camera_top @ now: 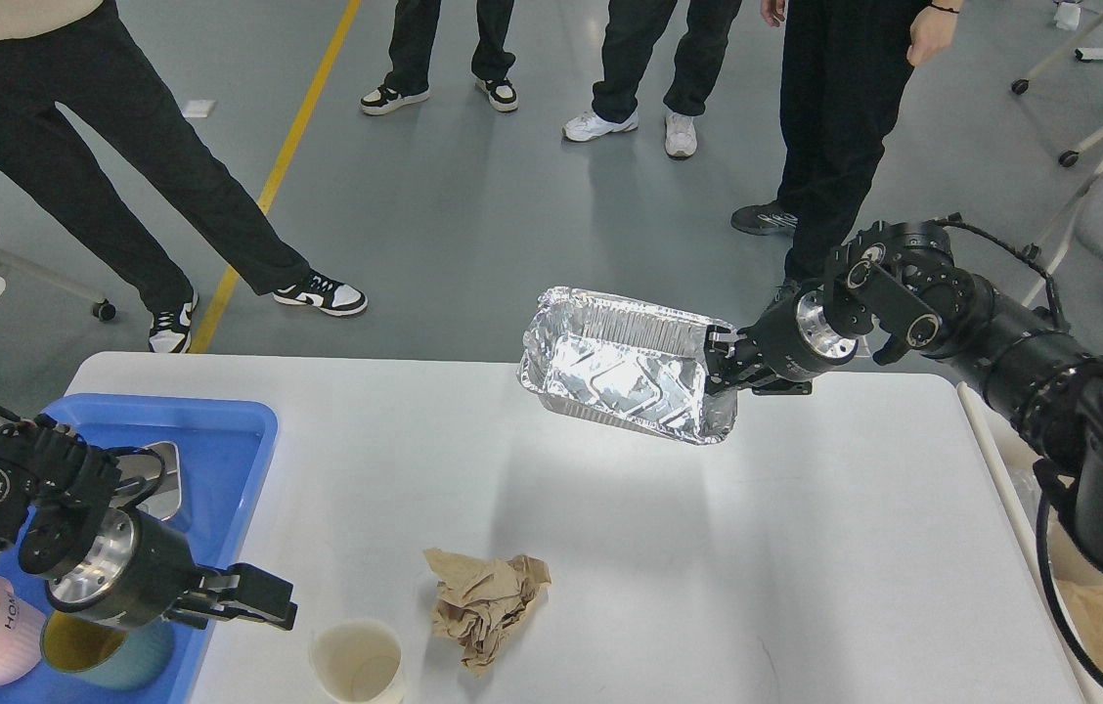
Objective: Tidy desktop
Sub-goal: 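Grasp the white paper cup with the left gripper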
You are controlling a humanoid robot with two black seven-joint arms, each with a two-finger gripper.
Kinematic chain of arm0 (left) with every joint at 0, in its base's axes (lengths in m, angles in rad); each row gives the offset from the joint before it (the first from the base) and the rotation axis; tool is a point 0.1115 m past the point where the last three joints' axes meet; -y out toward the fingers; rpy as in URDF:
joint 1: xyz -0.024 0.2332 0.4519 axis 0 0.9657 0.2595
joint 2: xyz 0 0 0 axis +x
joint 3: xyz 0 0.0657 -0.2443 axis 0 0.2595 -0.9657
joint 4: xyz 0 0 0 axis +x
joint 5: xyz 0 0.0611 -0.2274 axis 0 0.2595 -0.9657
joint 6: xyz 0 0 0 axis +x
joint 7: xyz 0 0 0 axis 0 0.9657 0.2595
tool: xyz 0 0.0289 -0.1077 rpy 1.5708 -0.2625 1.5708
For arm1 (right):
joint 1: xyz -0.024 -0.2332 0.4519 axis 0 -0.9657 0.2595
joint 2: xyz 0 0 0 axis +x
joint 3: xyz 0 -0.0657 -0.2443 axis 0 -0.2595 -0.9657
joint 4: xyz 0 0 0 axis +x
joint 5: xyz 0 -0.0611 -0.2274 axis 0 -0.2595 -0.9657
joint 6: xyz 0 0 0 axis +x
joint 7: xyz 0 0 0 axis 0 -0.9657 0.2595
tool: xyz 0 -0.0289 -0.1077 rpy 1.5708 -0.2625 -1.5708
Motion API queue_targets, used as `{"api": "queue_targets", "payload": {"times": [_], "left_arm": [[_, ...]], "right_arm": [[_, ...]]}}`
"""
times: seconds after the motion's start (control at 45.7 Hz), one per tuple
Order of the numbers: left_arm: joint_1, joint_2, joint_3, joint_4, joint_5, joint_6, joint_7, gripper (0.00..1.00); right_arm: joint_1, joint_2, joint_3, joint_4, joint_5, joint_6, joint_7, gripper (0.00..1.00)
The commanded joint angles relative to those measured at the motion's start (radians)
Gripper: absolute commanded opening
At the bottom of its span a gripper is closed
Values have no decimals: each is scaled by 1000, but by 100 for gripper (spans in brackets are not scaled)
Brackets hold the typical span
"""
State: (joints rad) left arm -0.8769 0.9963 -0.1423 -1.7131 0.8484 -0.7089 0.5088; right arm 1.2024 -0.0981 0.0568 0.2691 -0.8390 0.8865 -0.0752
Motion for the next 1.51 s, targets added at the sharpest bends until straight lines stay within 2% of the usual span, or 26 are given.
{"api": "queue_targets", "payload": {"times": [0.0, 0.437, 0.547, 0.766, 0.853, 0.962, 1.006, 1.072, 1.094, 1.181, 1.487], "left_arm": [[0, -67, 1, 32, 24, 11, 17, 91], [7, -232, 36, 122, 86, 22, 37, 86], [15, -268, 39, 133, 110, 22, 39, 81], [21, -280, 76, 136, 159, 19, 39, 66], [22, -295, 82, 136, 172, 19, 39, 64], [24, -312, 82, 144, 181, 17, 39, 52], [24, -314, 82, 147, 181, 9, 39, 40], [26, -315, 84, 147, 181, 8, 39, 9], [24, -315, 84, 147, 181, 2, 39, 6], [21, -315, 82, 147, 181, -21, 39, 0], [-2, -311, 70, 144, 175, -78, 45, 0]], "right_arm": [[-1, 0, 0, 7, 0, 0, 0, 0], [-4, -5, 0, 7, 0, 0, 0, 0], [-9, -5, 2, 7, 0, -1, 0, 0], [-12, -6, 2, 7, 0, -1, 0, 0], [-12, -6, 2, 7, 0, -1, 0, 0], [-14, -6, 2, 7, 0, -1, 0, 0], [-14, -6, 2, 7, 0, -1, 0, 0], [-15, -6, 2, 7, 0, -1, 0, 0], [-15, -6, 2, 7, 0, -1, 0, 0], [-17, -6, 2, 7, 0, -1, 0, 0], [-17, -6, 2, 7, 0, -1, 0, 0]]}}
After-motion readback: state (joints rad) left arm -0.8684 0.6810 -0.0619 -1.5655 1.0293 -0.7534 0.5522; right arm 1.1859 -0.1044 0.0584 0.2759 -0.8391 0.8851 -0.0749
